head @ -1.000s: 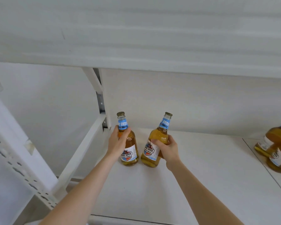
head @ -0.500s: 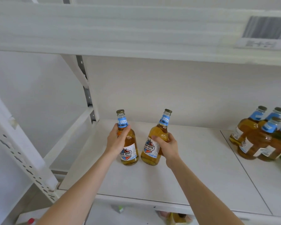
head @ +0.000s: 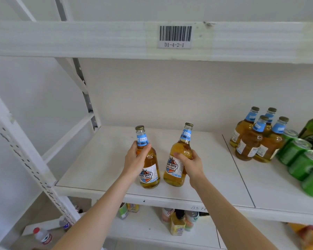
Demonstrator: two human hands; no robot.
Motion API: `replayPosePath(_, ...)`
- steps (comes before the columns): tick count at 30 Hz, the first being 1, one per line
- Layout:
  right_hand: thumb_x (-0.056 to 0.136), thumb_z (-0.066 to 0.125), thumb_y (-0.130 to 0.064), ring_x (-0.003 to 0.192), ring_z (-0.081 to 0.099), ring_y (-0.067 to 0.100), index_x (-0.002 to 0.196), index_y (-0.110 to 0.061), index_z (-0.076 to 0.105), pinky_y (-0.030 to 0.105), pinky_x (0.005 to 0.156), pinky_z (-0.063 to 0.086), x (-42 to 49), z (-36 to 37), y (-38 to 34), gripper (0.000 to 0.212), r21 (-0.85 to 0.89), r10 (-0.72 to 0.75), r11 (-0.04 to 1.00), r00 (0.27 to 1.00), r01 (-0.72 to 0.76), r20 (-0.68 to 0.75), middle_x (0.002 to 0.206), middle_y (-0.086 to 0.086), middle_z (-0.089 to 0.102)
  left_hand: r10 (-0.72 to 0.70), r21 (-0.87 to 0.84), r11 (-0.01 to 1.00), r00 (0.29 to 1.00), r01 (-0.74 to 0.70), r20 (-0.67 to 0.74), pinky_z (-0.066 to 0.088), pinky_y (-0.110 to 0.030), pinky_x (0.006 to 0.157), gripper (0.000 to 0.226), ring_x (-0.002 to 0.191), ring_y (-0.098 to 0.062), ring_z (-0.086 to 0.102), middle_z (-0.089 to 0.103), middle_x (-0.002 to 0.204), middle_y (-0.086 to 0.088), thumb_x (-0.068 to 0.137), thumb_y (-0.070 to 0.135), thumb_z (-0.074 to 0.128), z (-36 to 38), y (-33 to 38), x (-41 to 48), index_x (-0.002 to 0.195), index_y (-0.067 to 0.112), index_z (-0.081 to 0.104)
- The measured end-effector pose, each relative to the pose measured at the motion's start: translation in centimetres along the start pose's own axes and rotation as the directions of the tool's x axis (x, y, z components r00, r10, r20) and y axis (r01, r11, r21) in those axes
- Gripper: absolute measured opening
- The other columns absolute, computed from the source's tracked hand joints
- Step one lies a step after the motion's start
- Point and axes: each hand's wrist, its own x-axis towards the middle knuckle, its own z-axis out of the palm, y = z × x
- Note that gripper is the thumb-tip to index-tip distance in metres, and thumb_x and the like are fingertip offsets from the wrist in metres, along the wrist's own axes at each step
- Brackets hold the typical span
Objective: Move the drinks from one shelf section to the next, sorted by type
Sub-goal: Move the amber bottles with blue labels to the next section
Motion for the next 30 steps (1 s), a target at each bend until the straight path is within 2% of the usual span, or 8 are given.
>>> replayPosePath(2,0.074,0.081,-0.017,0.072,0.073,0.012,0.099,-0.030,0.058,0.023,0.051,0.054,-1.2,-1.1,0.0,0.037,0.005,-0.009,1.000,1.000,0.009,-0.005,0.095,0.001,0.072,0.014,-0.005,1.000,1.000,-0.014,0.019,0.051,-0.035,0.090,0.011,0.103,-0.012,0.063,0.067,0.106,0.008,0.094,0.046,0.058,0.6,0.3,-1.4,0.102,0.041,0.055)
replayPosePath(6,0.073,0.081,-0.018,0.074,0.073,0.013,0.098,-0.032,0.057,0.023,0.051,0.054,-4.0,-3.5,0.0,0.037,0.003,-0.013,1.000,1.000,0.013,-0.027,0.096,0.000,0.071,0.039,-0.026,0.999,0.998,-0.038,0.047,0.049,-0.026,0.077,0.007,0.098,-0.009,0.065,0.067,0.101,0.010,0.094,0.044,0.059,1.6,1.1,-4.4,0.099,0.040,0.056)
replayPosePath(10,0.073,0.081,-0.020,0.075,0.073,0.014,0.106,-0.031,0.057,0.024,0.053,0.055,-7.1,-6.4,0.1,0.042,-0.011,-0.030,1.000,0.998,0.029,-0.051,0.098,0.001,0.071,0.052,-0.021,0.999,0.996,-0.050,0.073,0.052,-0.032,0.085,0.012,0.098,-0.011,0.066,0.068,0.105,0.006,0.094,0.045,0.058,2.6,1.8,-7.5,0.104,0.039,0.056)
replayPosePath(14,0.075,0.080,-0.021,0.084,0.072,0.017,0.118,-0.026,0.055,0.028,0.060,0.057,-9.8,-9.5,0.3,0.050,-0.040,-0.049,0.998,0.996,0.046,-0.075,0.103,0.000,0.070,0.076,0.004,0.997,0.992,-0.077,0.103,0.049,-0.026,0.074,0.008,0.094,-0.006,0.064,0.066,0.101,0.012,0.094,0.046,0.058,4.1,2.6,-10.5,0.100,0.042,0.054)
replayPosePath(18,0.074,0.081,-0.023,0.081,0.072,0.014,0.109,-0.032,0.056,0.023,0.053,0.055,-12.0,-13.0,0.0,0.045,-0.014,-0.054,0.999,0.992,0.052,-0.111,0.101,-0.001,0.070,0.098,0.024,0.994,0.987,-0.102,0.123,0.049,-0.026,0.073,0.012,0.094,-0.007,0.064,0.066,0.102,0.010,0.094,0.045,0.058,6.9,3.8,-13.0,0.103,0.038,0.054)
replayPosePath(21,0.073,0.081,-0.023,0.081,0.072,0.017,0.103,-0.035,0.055,0.026,0.054,0.056,-13.0,-15.8,-0.6,0.041,0.008,-0.057,0.998,0.990,0.059,-0.128,0.100,0.000,0.070,0.111,0.027,0.993,0.983,-0.116,0.147,0.049,-0.025,0.072,0.016,0.093,-0.006,0.064,0.066,0.101,0.012,0.094,0.046,0.058,9.8,4.5,-14.5,0.106,0.038,0.053)
replayPosePath(25,0.075,0.081,-0.020,0.084,0.072,0.020,0.117,-0.028,0.055,0.028,0.056,0.057,-13.7,-20.4,-2.0,0.050,-0.006,-0.070,0.998,0.990,0.070,-0.123,0.103,0.002,0.069,0.118,-0.002,0.993,0.979,-0.119,0.166,0.050,-0.026,0.074,0.021,0.095,-0.009,0.065,0.066,0.103,0.010,0.093,0.046,0.058,14.5,5.4,-16.6,0.111,0.036,0.053)
replayPosePath(30,0.072,0.083,-0.020,0.082,0.073,0.021,0.109,-0.029,0.058,0.031,0.057,0.058,-13.7,-27.5,-3.6,0.045,-0.032,-0.065,0.998,0.989,0.062,-0.130,0.099,0.002,0.071,0.108,-0.025,0.994,0.978,-0.105,0.179,0.051,-0.024,0.074,0.031,0.098,-0.013,0.066,0.066,0.107,0.006,0.094,0.046,0.058,20.8,6.6,-19.2,0.120,0.032,0.051)
